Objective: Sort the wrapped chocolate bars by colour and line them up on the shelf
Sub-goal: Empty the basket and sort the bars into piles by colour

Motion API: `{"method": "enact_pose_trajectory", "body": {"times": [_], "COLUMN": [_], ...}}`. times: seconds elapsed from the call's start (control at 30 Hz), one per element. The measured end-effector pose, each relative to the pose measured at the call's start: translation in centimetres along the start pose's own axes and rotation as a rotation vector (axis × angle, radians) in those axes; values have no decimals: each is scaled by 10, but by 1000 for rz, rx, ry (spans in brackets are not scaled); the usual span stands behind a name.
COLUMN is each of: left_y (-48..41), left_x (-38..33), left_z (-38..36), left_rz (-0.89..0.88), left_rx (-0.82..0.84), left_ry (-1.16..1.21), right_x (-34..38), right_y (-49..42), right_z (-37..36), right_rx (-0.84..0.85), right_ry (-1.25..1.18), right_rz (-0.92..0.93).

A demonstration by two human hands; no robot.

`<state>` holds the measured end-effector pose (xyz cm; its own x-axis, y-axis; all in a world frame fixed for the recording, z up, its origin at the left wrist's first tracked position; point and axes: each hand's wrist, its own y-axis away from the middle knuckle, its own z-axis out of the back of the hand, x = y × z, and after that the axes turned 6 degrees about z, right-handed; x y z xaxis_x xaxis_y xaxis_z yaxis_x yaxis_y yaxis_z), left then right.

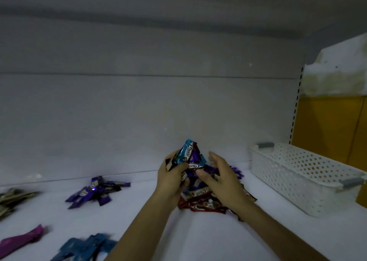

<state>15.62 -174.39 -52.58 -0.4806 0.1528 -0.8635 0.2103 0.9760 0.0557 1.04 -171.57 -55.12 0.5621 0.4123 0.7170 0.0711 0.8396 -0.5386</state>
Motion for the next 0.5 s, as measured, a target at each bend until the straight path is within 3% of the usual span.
{"method": "enact_pose_trajectory", "body": {"times": [0.2,0.33,0.5], "left_y": [31,66,114], "left_x": [-59,-99,-138], "left_z": [41,108,189], "left_rz": [-30,-80,-126], "left_rx": [-16,-113,-262], "left_ry": [1,-12,5], "right_x": [67,118,171], "right_y": [-26,-32,-29], "right_z": [-22,-72,-154], "right_rx": [234,527,524], "right_ry": [-347,-459,-531], "right_rz": [-43,-7,-76]}}
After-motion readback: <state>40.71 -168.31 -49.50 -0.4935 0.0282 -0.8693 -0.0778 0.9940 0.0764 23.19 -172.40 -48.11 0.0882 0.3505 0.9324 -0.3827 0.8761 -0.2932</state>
